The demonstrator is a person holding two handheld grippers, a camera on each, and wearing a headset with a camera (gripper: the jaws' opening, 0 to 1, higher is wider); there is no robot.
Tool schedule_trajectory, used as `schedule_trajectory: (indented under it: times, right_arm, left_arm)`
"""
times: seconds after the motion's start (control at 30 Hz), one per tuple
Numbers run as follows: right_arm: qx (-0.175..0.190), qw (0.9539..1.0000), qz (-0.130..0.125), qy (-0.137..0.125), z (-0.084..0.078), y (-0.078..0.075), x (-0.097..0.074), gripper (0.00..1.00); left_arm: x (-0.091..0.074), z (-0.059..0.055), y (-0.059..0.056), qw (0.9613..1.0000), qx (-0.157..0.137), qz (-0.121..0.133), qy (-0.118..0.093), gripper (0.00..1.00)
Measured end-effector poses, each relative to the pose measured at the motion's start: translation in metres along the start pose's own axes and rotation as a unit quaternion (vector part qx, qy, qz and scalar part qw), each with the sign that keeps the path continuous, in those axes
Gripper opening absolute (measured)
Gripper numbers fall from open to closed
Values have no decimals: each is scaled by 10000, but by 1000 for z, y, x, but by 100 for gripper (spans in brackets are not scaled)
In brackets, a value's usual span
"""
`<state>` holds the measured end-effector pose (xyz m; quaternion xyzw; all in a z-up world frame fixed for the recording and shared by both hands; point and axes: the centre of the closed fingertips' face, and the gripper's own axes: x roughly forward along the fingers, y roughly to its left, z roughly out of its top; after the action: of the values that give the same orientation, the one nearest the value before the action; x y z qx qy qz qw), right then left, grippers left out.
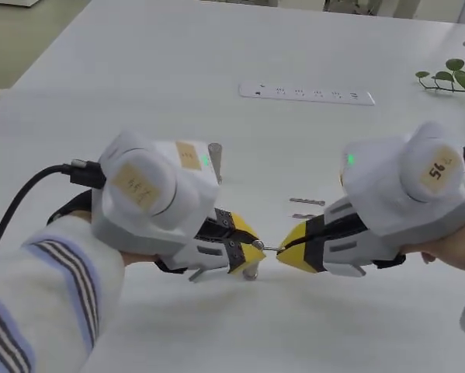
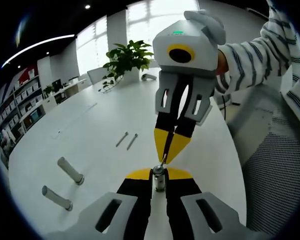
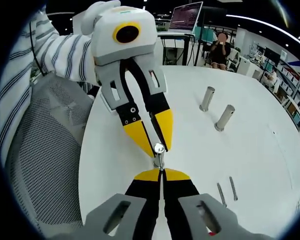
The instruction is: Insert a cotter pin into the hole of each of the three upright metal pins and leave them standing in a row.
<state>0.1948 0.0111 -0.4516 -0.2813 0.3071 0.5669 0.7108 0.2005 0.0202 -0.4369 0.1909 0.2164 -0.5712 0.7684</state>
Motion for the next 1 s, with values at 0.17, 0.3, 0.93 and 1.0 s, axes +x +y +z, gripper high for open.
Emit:
schedule_trajectory:
  times: [0.17,0.3,0.93,1.0]
  right_arm:
    - [-119,9999,50,-42,6,1,5,0]
    - [-314,9994,74,-86,9,1,8,0]
    - [-375,9990,-195,-137,5,-7,-1,6]
    - [-344,9990,-216,-171,8,-8,0,4]
  left_arm:
    - [0,0,0,10000,-51,-15,0,5]
    - [0,-1,0,9999,-100,-23,-3,5]
    - [0,0,-1,9999,-135,-21,55,5]
    - [0,0,-1,9999,-138,-24,61,5]
